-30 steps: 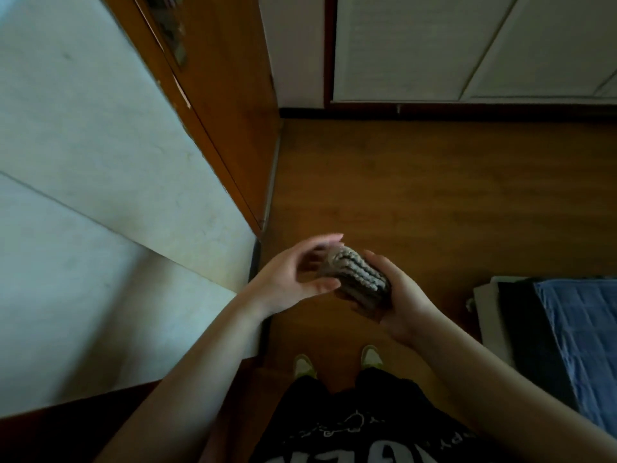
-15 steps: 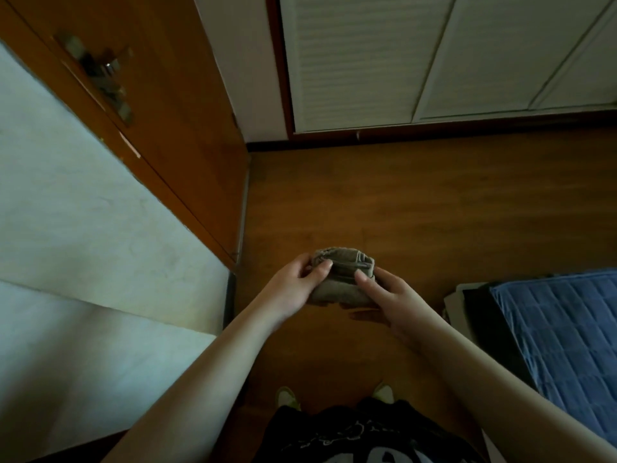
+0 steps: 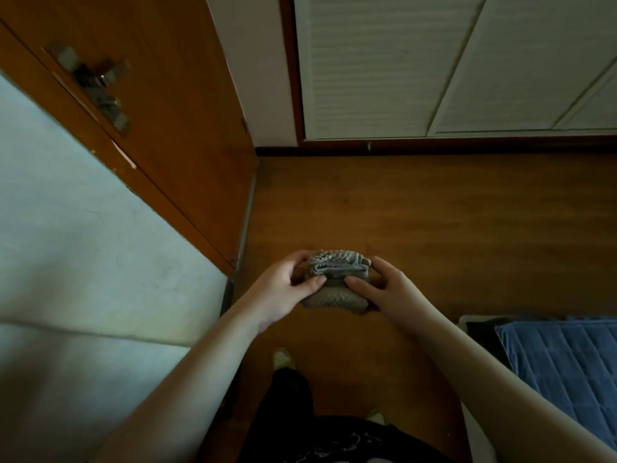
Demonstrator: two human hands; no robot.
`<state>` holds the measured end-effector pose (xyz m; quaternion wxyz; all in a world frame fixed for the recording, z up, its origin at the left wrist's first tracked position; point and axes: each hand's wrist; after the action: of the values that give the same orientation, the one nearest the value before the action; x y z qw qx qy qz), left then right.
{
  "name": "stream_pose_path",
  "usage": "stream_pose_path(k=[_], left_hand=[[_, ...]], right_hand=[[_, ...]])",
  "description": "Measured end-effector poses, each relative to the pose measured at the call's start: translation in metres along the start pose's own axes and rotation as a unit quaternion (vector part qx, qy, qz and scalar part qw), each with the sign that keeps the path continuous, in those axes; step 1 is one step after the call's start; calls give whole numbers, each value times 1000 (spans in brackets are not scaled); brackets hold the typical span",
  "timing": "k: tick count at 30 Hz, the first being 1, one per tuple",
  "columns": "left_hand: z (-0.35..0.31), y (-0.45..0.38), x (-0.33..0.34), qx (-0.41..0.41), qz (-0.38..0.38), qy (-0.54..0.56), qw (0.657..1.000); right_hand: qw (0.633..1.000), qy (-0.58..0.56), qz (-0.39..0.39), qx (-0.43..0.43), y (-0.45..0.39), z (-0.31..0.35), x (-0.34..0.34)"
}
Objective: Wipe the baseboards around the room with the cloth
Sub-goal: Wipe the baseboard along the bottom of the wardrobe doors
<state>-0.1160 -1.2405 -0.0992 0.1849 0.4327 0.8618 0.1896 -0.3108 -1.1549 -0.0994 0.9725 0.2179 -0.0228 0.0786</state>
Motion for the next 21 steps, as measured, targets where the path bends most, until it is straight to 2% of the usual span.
stream_pose_path(k=[9, 13, 17, 21], left_hand=[[5, -41, -122, 56, 8, 257, 965], [-3, -62, -160, 71, 4, 319, 945], [-25, -85, -182, 91, 6, 282, 955], [-47, -111, -193, 143, 31, 99, 984]], right_hand=[[995, -84, 45, -8, -128, 52, 21], [997, -80, 20, -10, -168, 81, 26], [1000, -14, 18, -17, -183, 100, 14], [987, -132, 88, 32, -194, 110, -16]])
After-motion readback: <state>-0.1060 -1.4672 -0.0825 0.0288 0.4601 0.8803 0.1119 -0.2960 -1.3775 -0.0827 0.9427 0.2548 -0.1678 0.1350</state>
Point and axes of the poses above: each hand's wrist, its own y-axis away from the middle knuckle, its own x-axis out of the palm, z = x × y, and after that the axes turned 15 degrees about z, right-handed
